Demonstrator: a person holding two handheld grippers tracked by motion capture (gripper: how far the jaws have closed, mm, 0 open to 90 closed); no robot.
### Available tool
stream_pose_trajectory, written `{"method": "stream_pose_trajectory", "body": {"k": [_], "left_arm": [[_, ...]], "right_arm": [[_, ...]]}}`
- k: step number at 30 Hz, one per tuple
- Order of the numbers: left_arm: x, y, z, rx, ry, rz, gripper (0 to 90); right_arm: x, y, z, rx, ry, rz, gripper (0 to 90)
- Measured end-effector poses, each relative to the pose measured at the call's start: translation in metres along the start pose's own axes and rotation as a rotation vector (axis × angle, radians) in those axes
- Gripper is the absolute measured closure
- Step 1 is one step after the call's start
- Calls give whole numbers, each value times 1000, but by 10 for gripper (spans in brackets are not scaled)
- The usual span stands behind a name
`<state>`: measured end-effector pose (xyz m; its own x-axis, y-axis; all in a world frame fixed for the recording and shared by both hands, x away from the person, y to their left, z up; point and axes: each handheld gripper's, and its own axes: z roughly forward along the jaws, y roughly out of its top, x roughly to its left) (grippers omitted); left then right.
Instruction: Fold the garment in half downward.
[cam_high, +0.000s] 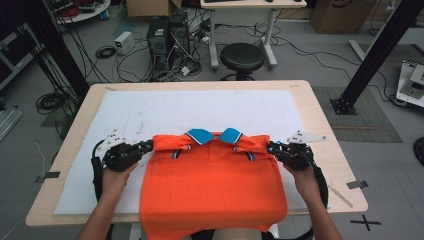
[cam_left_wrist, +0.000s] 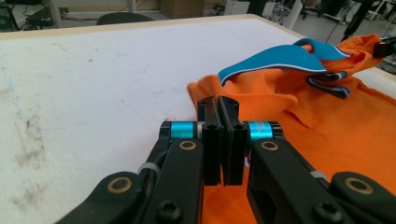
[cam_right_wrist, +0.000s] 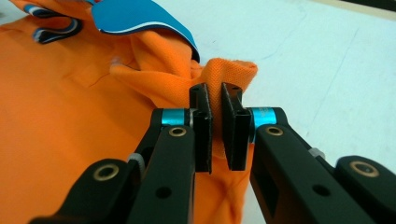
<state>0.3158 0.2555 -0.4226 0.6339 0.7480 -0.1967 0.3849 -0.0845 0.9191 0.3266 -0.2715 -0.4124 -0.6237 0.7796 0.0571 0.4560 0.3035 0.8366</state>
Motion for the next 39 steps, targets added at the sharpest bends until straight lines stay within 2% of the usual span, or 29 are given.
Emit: {"method": "stream_pose_trajectory", "body": {"k": [8,12,18,21,23,24,25,28,30,32,35,39], "left_arm": [[-11,-21,-23,30,-27,28,880],[-15,-33,-31,64,-42,38,880],[-20,-42,-34,119,-67,49,880],[-19,-45,-32,147,-77,35,879],[-17,-42,-30,144,-64,26,859],[-16,-38,-30,137,-38,14,748],[-14,-34,-28,130,-22,-9,600],[-6,-19,-22,82,11,-43,469],[2,-10,-14,70,14,-70,458],[8,-4,-3,77,22,-77,448],[16,2,14,125,50,-93,426],[24,0,31,207,61,-108,425]], "right_arm": [[12,-26,-20,20,36,-12,841],[19,-37,-30,30,60,-24,841],[23,-48,-35,66,67,-16,840],[21,-51,-33,105,58,-12,836],[20,-51,-33,111,60,0,791],[19,-50,-33,102,62,14,739],[18,-47,-35,85,67,34,691],[13,-35,-39,17,38,74,568],[9,-24,-39,-15,8,89,561],[4,-13,-34,-14,-37,95,537],[-4,0,-17,33,-77,87,515],[-13,2,10,130,-69,88,503]]}}
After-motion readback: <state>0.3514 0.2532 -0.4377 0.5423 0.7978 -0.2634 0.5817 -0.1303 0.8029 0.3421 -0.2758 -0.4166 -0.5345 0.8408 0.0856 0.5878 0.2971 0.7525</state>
